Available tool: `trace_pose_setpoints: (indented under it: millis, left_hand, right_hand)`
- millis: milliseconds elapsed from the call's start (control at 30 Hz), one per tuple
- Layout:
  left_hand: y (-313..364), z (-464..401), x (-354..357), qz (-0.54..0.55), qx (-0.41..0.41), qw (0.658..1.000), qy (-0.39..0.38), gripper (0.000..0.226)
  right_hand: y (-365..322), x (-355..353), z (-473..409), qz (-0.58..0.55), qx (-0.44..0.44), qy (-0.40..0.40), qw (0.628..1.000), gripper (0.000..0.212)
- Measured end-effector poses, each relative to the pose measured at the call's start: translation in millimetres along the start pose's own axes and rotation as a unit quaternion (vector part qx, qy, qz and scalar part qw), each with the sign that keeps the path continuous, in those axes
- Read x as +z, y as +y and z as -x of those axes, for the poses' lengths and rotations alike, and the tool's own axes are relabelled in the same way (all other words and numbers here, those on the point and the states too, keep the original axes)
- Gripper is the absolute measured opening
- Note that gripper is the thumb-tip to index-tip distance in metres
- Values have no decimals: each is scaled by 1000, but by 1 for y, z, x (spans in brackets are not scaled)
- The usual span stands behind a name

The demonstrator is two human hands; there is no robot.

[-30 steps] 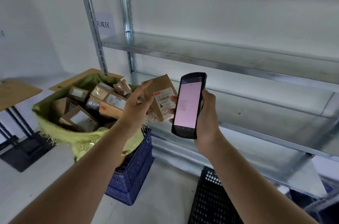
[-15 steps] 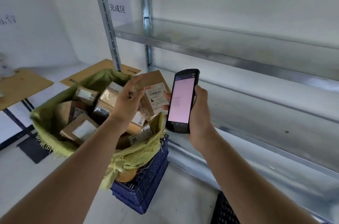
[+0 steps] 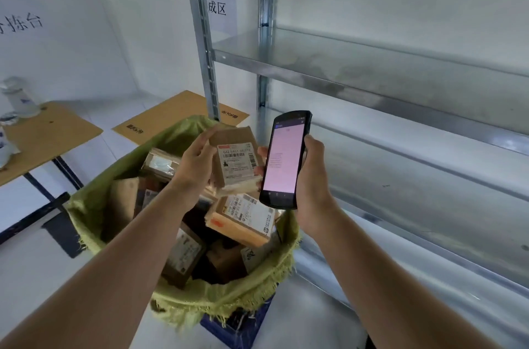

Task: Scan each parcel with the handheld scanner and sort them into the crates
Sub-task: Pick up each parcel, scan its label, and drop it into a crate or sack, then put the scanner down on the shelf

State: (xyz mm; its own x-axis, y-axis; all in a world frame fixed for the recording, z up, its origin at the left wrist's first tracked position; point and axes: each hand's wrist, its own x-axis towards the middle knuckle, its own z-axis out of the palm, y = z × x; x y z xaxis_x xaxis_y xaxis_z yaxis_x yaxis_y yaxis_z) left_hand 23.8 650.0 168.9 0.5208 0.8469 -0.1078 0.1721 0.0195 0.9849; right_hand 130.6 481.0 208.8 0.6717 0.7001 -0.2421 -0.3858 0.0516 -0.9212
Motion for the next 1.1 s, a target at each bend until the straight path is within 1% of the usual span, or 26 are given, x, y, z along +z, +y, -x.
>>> trace_pose_setpoints:
  millis: [100, 200, 333, 467, 533, 633, 733, 833, 933, 967, 1033, 1100]
  left_hand:
    - [-4, -29, -21, -23, -9, 999, -26, 52]
    - [-7, -53, -40, -51, -22, 997, -50, 51]
    - [-5, -75, -56, -88, -32, 992, -84, 51]
    - [-4, -89, -60, -86, -31, 990, -108, 49]
    - [1, -93, -58, -88, -12, 990, -109, 43]
    - [8, -95, -54, -114, 37, 987, -108, 31]
    - [15, -96, -49, -156, 93, 978, -107, 32]
    - [30, -86, -34, -191, 151, 964, -110, 32]
    - [44, -69, -15, -204, 221, 947, -116, 40]
    - [48, -62, -8, -203, 235, 943, -121, 39]
    - [57, -48, 9, -181, 257, 939, -141, 30]
    - [67, -31, 29, -145, 247, 941, -181, 28]
  right_hand:
    - [8, 26, -18, -10, -1, 17, 1000, 59]
    - [14, 49, -30, -27, 14, 28, 999, 60]
    - [20, 73, -42, -42, 23, 63, 997, 57]
    - [25, 83, -45, -26, 28, 101, 994, 67]
    - [26, 84, -46, -29, 26, 113, 993, 70]
    - [28, 78, -45, -28, -2, 132, 991, 68]
    - [24, 70, -37, -28, -22, 144, 989, 65]
    - [18, 63, -26, -28, -30, 177, 983, 64]
    - [9, 53, -12, -41, -32, 211, 976, 64]
    - [6, 47, -7, -44, -36, 220, 974, 63]
    - [-1, 32, 6, -48, -45, 239, 969, 58]
    - [-9, 17, 18, -51, -57, 260, 962, 57]
